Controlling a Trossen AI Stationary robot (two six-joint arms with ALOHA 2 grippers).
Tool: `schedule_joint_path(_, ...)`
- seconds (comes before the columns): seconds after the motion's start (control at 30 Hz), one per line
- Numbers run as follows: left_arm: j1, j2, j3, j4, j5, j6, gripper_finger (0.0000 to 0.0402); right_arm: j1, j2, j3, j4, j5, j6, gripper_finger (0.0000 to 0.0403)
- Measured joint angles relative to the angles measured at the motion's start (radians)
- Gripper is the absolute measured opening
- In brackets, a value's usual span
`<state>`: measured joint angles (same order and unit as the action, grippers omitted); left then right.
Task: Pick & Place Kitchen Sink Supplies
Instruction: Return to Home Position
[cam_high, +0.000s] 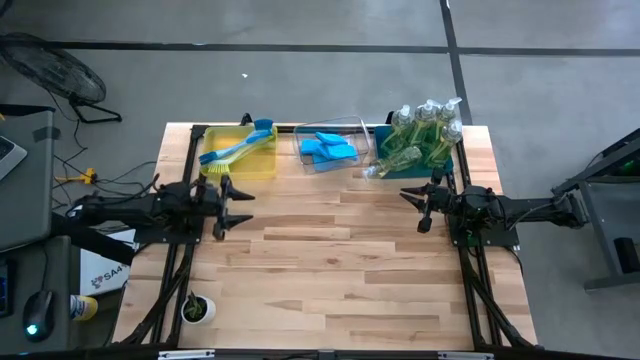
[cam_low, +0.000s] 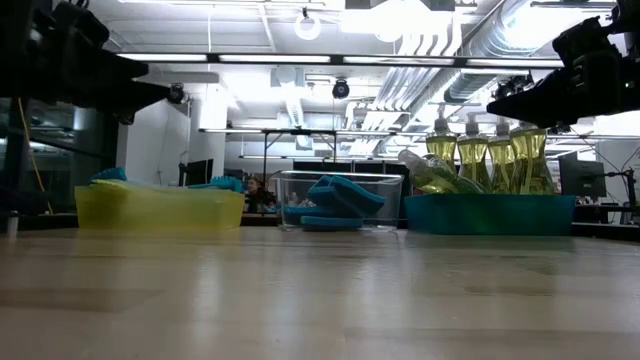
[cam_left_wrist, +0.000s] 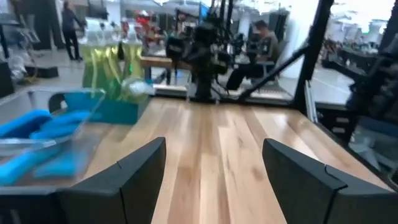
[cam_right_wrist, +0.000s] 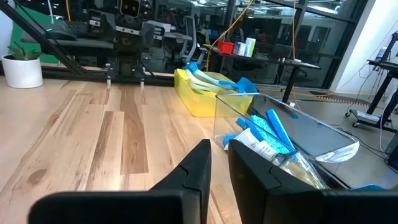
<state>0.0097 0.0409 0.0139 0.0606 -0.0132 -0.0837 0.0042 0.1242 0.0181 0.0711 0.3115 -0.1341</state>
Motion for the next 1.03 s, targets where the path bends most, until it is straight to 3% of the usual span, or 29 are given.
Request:
schedule_joint_path(0.17,-0.011,-0.034,0.008,-0.068,0.025,-0.009,0.0264,0.0,0.0,0.0,0.0,0.0,0.0,0.0052)
schedule_joint_path(1.03,-0.01,-0.03,0.01,-0.064,0.048,0.026,0.0264,0.0,0.0,0.0,0.0,0.0,-0.002,0.0047)
